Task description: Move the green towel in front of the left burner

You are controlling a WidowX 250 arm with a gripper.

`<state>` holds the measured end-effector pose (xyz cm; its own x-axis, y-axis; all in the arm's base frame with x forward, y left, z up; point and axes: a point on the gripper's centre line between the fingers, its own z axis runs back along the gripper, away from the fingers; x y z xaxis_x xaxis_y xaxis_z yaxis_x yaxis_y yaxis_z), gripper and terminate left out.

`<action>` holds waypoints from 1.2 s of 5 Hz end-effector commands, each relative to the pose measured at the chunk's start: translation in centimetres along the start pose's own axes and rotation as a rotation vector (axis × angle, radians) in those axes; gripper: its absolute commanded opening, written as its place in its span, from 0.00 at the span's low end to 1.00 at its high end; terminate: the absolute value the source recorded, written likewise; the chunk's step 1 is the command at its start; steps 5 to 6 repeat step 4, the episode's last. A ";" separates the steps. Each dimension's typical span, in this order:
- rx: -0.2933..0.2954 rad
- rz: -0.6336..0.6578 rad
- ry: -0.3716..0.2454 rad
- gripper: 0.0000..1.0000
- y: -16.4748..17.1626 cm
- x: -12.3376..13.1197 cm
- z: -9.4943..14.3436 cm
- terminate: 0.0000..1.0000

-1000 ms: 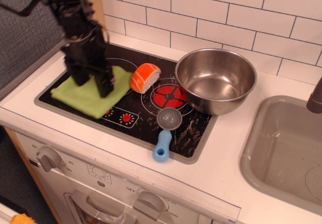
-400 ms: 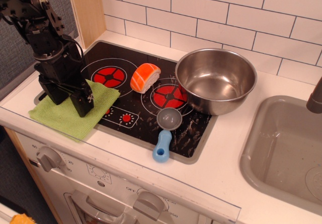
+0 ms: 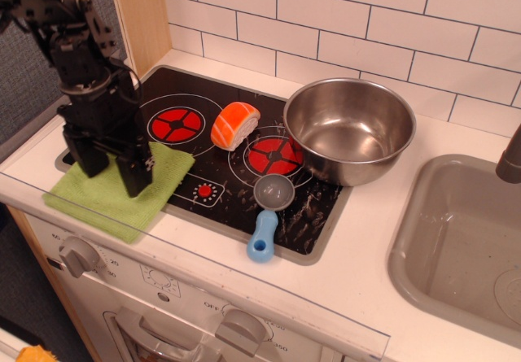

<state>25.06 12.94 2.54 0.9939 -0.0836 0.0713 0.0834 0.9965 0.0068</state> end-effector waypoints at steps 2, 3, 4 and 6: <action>0.078 0.043 -0.080 1.00 -1.1 0.2 6.0 0.00; 0.078 0.043 -0.080 1.00 -1.1 0.2 6.0 0.00; 0.078 0.043 -0.080 1.00 -1.1 0.2 6.0 1.00; 0.078 0.043 -0.080 1.00 -1.1 0.2 6.0 1.00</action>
